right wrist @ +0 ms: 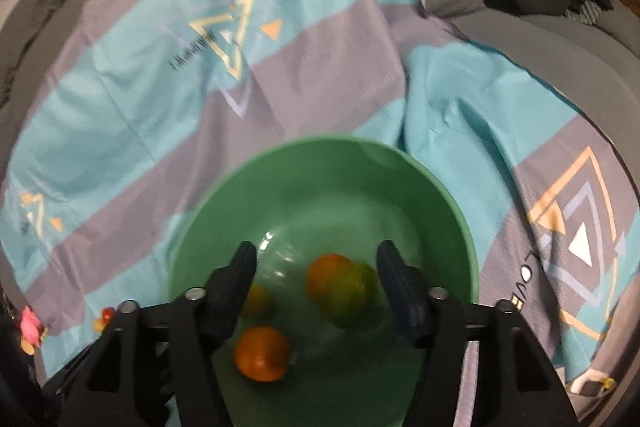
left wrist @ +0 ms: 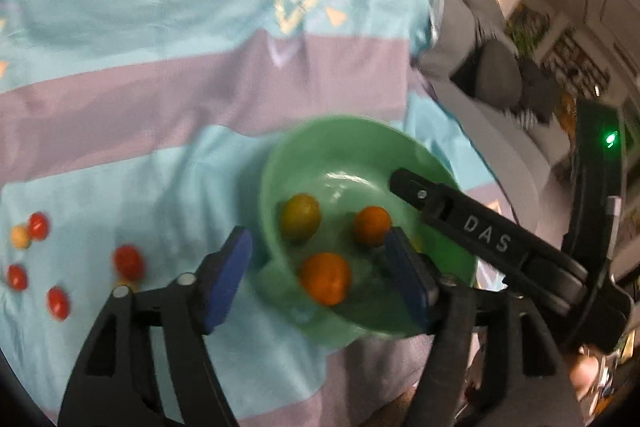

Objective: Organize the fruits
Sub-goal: 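Open both grippers to drop the fruits into the bowl, then move both open grippers back to the cherry tomatoes, then grasp a red cherry tomato with the left gripper while the right gripper grasps another, then lift both held cherry tomatoes and move them toward the green bowl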

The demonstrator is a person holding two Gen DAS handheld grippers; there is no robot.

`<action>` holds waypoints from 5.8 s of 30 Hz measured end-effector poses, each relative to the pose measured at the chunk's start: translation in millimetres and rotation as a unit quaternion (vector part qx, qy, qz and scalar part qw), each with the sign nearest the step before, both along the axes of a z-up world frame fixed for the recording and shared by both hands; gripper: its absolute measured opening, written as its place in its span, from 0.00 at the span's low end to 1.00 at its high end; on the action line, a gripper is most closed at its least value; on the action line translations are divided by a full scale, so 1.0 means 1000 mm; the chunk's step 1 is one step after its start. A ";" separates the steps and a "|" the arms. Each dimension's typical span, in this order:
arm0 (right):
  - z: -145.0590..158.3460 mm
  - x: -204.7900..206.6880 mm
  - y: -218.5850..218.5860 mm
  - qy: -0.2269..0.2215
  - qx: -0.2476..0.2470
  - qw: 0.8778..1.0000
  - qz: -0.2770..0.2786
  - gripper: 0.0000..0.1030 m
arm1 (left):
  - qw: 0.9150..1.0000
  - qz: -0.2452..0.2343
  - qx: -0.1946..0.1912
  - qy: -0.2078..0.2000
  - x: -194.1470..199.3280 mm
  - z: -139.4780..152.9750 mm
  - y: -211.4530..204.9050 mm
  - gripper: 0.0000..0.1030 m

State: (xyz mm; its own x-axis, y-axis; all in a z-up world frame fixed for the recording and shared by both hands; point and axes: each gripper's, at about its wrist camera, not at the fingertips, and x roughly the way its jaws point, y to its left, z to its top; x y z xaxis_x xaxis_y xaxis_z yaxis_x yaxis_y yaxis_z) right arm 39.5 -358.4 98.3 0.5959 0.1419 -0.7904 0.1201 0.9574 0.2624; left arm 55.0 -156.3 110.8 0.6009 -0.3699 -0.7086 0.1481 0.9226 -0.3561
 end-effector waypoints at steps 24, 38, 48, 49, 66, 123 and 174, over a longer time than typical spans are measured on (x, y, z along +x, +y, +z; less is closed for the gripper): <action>-0.001 -0.050 0.205 -0.055 -0.021 0.971 0.233 0.62 | 0.974 0.228 -0.006 0.013 -0.122 -0.045 0.215 0.67; -0.034 -0.059 0.254 -0.025 -0.054 0.957 0.284 0.62 | 0.966 0.259 -0.008 0.005 -0.139 -0.044 0.240 0.63; -0.041 -0.052 0.255 -0.016 -0.058 0.960 0.275 0.62 | 0.966 0.259 0.005 0.013 -0.142 -0.051 0.241 0.57; -0.042 -0.050 0.255 -0.011 -0.051 0.960 0.275 0.62 | 0.965 0.260 0.007 0.013 -0.142 -0.051 0.241 0.56; -0.023 -0.062 0.245 -0.012 -0.007 0.944 0.329 0.46 | 0.963 0.269 -0.029 0.011 -0.124 -0.036 0.248 0.34; -0.067 -0.047 0.261 0.061 -0.015 0.935 0.348 0.25 | 0.982 0.168 -0.011 0.083 -0.024 -0.046 0.243 0.36; -0.042 -0.045 0.236 0.040 0.003 0.945 0.324 0.25 | 0.967 0.252 0.029 0.016 -0.079 -0.029 0.222 0.21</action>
